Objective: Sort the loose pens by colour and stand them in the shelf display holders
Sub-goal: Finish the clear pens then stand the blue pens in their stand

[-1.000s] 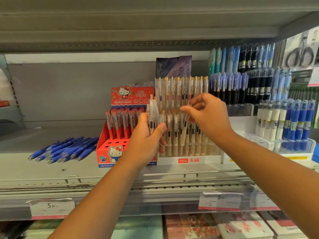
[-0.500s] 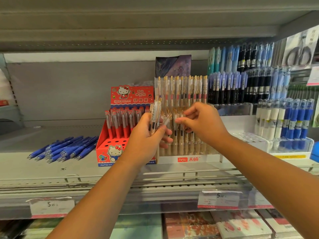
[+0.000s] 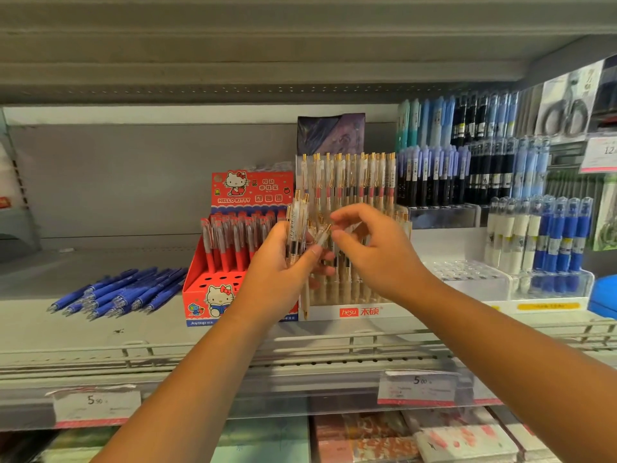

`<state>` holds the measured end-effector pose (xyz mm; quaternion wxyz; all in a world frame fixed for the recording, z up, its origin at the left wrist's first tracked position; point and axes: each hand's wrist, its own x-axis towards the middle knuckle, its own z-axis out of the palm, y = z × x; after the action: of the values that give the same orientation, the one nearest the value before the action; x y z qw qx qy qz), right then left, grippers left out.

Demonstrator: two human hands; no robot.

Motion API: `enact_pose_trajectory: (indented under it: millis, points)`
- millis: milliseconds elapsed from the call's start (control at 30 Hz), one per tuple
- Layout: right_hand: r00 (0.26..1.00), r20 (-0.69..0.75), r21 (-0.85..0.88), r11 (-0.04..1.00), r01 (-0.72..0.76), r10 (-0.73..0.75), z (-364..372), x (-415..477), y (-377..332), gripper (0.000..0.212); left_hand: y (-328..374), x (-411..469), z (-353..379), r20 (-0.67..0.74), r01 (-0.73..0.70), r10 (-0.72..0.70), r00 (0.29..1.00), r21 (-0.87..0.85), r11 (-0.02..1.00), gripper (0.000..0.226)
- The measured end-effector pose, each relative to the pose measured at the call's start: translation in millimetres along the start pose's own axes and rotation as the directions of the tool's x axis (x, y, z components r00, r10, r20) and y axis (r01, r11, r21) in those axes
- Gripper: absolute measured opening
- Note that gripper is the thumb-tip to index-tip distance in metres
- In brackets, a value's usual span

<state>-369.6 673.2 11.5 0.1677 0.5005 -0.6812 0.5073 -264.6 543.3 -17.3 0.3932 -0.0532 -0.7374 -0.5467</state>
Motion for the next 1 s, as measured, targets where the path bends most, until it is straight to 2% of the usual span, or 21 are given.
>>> enact_pose_trajectory:
  millis: [67,200,433,533,667,800,1000]
  points:
    - [0.986,0.12,0.224,0.965,-0.139,0.114,2.7,-1.6,-7.0,0.02,1.2,-1.0,0.1,0.016,-0.002,0.002,1.0,-0.033,0.999,0.022]
    - [0.976,0.154,0.389,0.899,-0.203,0.154,2.0,-3.3,-7.7,0.017,2.6,-1.9,0.6,0.032,0.017,-0.015,0.999,-0.058,0.998,0.019]
    - [0.973,0.131,0.497,0.836,-0.231,0.191,1.5,-5.1,-5.4,0.014,0.5,-0.5,-0.2,-0.069,0.007,-0.011,0.998,-0.059,0.998,0.015]
    - [0.974,0.073,0.565,0.796,-0.218,0.215,-3.3,-2.6,-4.1,0.012,-0.9,0.4,-2.0,-0.078,0.053,-0.061,0.995,-0.101,0.994,0.012]
    - [0.962,-0.031,0.624,0.757,-0.194,0.273,-12.5,1.8,-0.4,0.011,-1.4,1.3,-2.5,-0.09,0.041,-0.047,0.995,-0.068,0.997,0.012]
    - [0.942,-0.184,0.545,0.826,-0.14,0.281,-27.3,11.3,7.5,0.011,-0.8,0.6,-3.2,-0.078,0.077,-0.084,0.993,-0.082,0.994,0.009]
    - [0.943,-0.289,0.259,0.962,-0.09,0.167,-37.9,21.1,21.8,0.012,-1.6,0.9,-3.3,-0.009,0.072,-0.071,0.997,0.021,0.997,0.011]
